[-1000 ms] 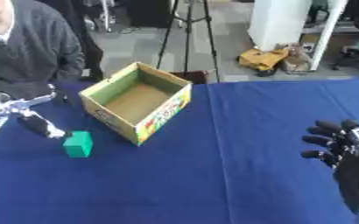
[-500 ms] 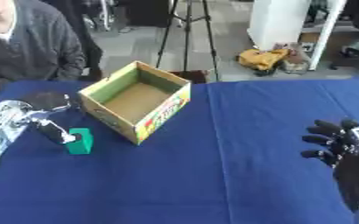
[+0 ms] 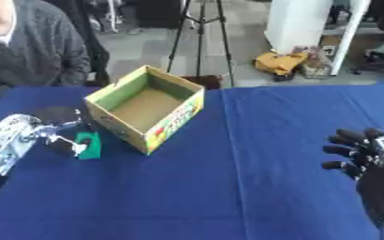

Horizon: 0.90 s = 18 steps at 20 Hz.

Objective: Pick up objects on the table and place them in the box.

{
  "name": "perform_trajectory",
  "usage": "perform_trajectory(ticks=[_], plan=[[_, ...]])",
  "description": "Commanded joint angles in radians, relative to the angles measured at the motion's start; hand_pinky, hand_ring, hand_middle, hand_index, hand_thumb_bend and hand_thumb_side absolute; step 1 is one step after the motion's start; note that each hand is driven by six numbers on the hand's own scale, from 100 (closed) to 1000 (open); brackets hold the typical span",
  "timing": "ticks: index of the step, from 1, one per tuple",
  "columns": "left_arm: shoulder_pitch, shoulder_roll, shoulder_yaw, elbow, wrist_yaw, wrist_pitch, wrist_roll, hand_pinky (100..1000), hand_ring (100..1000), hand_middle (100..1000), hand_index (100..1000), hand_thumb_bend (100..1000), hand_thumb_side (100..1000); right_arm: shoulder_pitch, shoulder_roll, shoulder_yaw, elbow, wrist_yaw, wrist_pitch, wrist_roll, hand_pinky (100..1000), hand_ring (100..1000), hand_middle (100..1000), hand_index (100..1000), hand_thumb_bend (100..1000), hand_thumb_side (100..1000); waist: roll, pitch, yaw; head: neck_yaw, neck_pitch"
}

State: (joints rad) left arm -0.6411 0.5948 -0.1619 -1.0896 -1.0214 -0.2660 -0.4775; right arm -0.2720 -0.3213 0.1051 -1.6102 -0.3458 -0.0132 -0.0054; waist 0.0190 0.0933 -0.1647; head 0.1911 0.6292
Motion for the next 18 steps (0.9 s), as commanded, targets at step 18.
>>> perform_trajectory(ticks=[18], plan=[[-0.001, 0.026, 0.043, 0.016, -0.003, 0.056, -0.018, 689, 695, 712, 785, 468, 387, -0.013, -0.012, -0.006, -0.018, -0.002, -0.004, 0.002, 572, 731, 698, 805, 100, 1000, -0.004, -0.008, -0.003, -0.001, -0.003]])
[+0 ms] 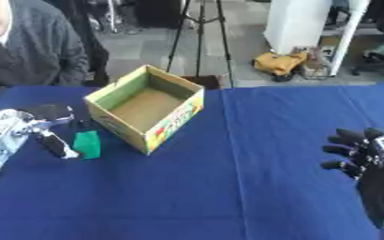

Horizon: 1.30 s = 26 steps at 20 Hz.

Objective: Pick up objects on the table and place them in the box.

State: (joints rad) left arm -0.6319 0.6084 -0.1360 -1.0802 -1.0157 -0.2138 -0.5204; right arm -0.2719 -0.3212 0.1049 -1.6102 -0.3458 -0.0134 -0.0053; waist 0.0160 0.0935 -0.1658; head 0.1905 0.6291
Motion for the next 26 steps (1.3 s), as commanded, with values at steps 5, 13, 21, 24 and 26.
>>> perform_trajectory(ticks=[5, 13, 21, 24, 26], plan=[[-0.001, -0.01, 0.019, 0.046, -0.018, 0.009, 0.092, 678, 677, 694, 781, 451, 382, -0.015, -0.012, -0.006, -0.018, -0.001, -0.003, 0.003, 572, 731, 698, 805, 100, 1000, -0.003, -0.004, -0.004, 0.002, -0.006], [-0.002, -0.006, 0.017, 0.032, -0.021, -0.004, 0.108, 689, 684, 704, 787, 494, 398, -0.017, -0.013, -0.007, -0.019, -0.001, -0.004, 0.002, 572, 731, 697, 805, 100, 1000, -0.005, -0.003, -0.003, 0.002, -0.007], [0.001, 0.014, 0.009, -0.008, -0.017, -0.005, 0.055, 692, 690, 707, 785, 499, 397, -0.016, -0.012, -0.007, -0.018, -0.001, -0.004, 0.003, 572, 731, 697, 804, 100, 1000, -0.004, -0.006, -0.002, 0.001, -0.007], [0.004, 0.011, 0.008, 0.004, -0.024, -0.01, 0.04, 692, 690, 708, 784, 499, 397, -0.015, -0.013, -0.008, -0.018, -0.001, -0.004, 0.001, 572, 731, 697, 804, 100, 1000, -0.006, -0.006, -0.003, 0.001, -0.007], [0.003, 0.011, 0.01, 0.006, -0.029, -0.011, 0.04, 694, 693, 710, 784, 496, 399, -0.016, -0.013, -0.008, -0.018, -0.001, -0.004, 0.001, 572, 731, 697, 804, 100, 1000, -0.005, -0.005, -0.002, 0.002, -0.006]])
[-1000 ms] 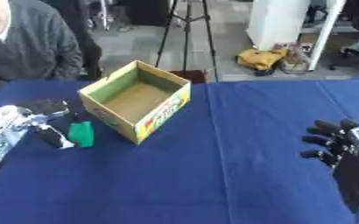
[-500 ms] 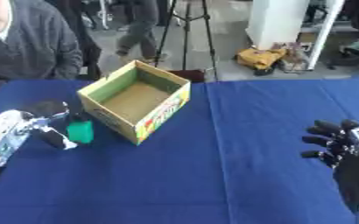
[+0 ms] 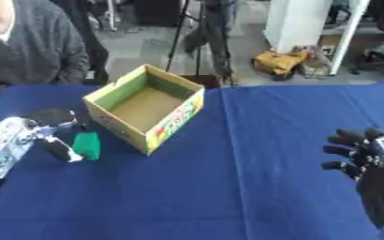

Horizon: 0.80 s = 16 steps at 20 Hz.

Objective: Pick up objects on the table and place them in the box.

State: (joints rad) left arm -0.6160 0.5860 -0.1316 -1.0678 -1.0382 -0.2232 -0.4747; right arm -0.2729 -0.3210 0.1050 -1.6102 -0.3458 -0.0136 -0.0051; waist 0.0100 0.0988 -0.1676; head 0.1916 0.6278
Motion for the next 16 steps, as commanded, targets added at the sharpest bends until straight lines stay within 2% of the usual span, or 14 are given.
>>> perform_trajectory(ticks=[1, 4, 6, 9, 10, 13, 16], plan=[[-0.015, 0.033, 0.008, -0.006, -0.009, 0.0, -0.002, 694, 692, 709, 784, 493, 399, -0.015, -0.013, -0.007, -0.018, -0.002, -0.004, 0.001, 572, 731, 697, 804, 100, 1000, 0.001, -0.01, 0.0, 0.0, -0.004], [-0.015, 0.03, 0.01, 0.001, -0.012, 0.004, 0.007, 686, 681, 697, 781, 477, 396, -0.015, -0.012, -0.006, -0.018, -0.001, -0.003, 0.002, 572, 731, 697, 804, 100, 1000, 0.002, -0.01, 0.0, 0.0, -0.003], [-0.013, 0.027, 0.009, 0.007, -0.01, 0.006, 0.01, 655, 631, 649, 757, 436, 386, -0.015, -0.012, -0.007, -0.018, -0.001, -0.003, 0.001, 572, 731, 697, 804, 100, 1000, 0.002, -0.01, 0.0, -0.001, -0.002], [-0.011, 0.023, 0.007, 0.018, -0.008, 0.008, 0.015, 593, 568, 579, 703, 300, 363, -0.014, -0.013, -0.007, -0.018, -0.001, -0.004, 0.001, 572, 731, 697, 804, 100, 1000, 0.001, -0.009, -0.001, 0.0, -0.003], [-0.012, 0.022, 0.006, 0.02, -0.006, 0.008, 0.017, 570, 544, 551, 676, 230, 357, -0.015, -0.012, -0.007, -0.018, -0.001, -0.004, 0.001, 572, 731, 697, 804, 100, 1000, 0.001, -0.009, -0.002, 0.0, -0.003], [-0.016, 0.021, 0.008, 0.017, 0.006, 0.008, 0.031, 552, 511, 508, 623, 156, 355, -0.015, -0.012, -0.007, -0.018, 0.0, -0.004, 0.001, 572, 731, 697, 804, 100, 1000, 0.002, -0.01, -0.002, -0.001, -0.004], [-0.023, 0.025, 0.019, -0.009, 0.038, 0.01, 0.034, 547, 498, 494, 606, 124, 362, -0.014, -0.012, -0.008, -0.017, 0.0, -0.004, 0.0, 571, 731, 697, 804, 100, 1000, 0.002, -0.011, -0.002, -0.002, -0.004]])
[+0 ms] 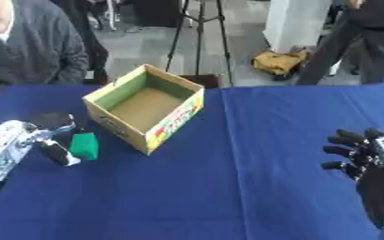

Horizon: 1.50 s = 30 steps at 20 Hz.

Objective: Pick up objects on the table and place them in the box.

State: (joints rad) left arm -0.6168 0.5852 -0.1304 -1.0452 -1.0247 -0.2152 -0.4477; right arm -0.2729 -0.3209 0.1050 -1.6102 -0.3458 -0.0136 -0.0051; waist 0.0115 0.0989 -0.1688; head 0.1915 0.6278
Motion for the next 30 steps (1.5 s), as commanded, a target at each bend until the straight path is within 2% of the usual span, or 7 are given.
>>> perform_trajectory(ticks=[1, 10, 22, 23, 25, 26, 30], plan=[[-0.026, 0.029, 0.022, -0.044, 0.038, 0.004, 0.004, 547, 494, 490, 603, 117, 368, -0.014, -0.013, -0.008, -0.017, 0.001, -0.004, 0.0, 571, 731, 697, 804, 100, 1000, 0.001, -0.011, -0.001, -0.002, -0.003], [-0.163, 0.053, 0.071, -0.156, 0.124, 0.072, 0.053, 557, 492, 494, 617, 116, 387, -0.014, -0.016, -0.002, -0.015, 0.003, -0.001, 0.005, 571, 731, 697, 804, 100, 1000, 0.011, -0.014, -0.013, 0.007, -0.002], [-0.259, -0.081, 0.091, 0.138, 0.005, 0.207, 0.226, 567, 516, 523, 652, 200, 437, -0.048, -0.023, 0.018, -0.017, 0.008, 0.005, 0.024, 570, 731, 697, 804, 100, 1000, 0.042, 0.025, -0.097, 0.055, -0.042], [-0.262, -0.088, 0.091, 0.151, -0.002, 0.216, 0.24, 569, 520, 529, 657, 173, 442, -0.05, -0.023, 0.019, -0.018, 0.009, 0.006, 0.025, 570, 731, 697, 804, 100, 1000, 0.044, 0.028, -0.101, 0.057, -0.044], [-0.266, -0.1, 0.087, 0.167, -0.017, 0.227, 0.26, 574, 532, 546, 671, 229, 468, -0.053, -0.024, 0.02, -0.018, 0.009, 0.007, 0.026, 570, 731, 697, 804, 100, 1000, 0.048, 0.033, -0.106, 0.06, -0.047], [-0.266, -0.105, 0.084, 0.173, -0.023, 0.228, 0.263, 581, 541, 557, 678, 371, 528, -0.054, -0.024, 0.02, -0.018, 0.01, 0.007, 0.026, 570, 731, 697, 804, 100, 1000, 0.049, 0.034, -0.108, 0.062, -0.049], [-0.262, -0.115, 0.063, 0.199, -0.043, 0.198, 0.169, 629, 605, 627, 717, 661, 678, -0.056, -0.027, 0.025, -0.017, 0.012, 0.009, 0.031, 570, 731, 697, 804, 100, 1000, 0.054, 0.034, -0.112, 0.063, -0.051]])
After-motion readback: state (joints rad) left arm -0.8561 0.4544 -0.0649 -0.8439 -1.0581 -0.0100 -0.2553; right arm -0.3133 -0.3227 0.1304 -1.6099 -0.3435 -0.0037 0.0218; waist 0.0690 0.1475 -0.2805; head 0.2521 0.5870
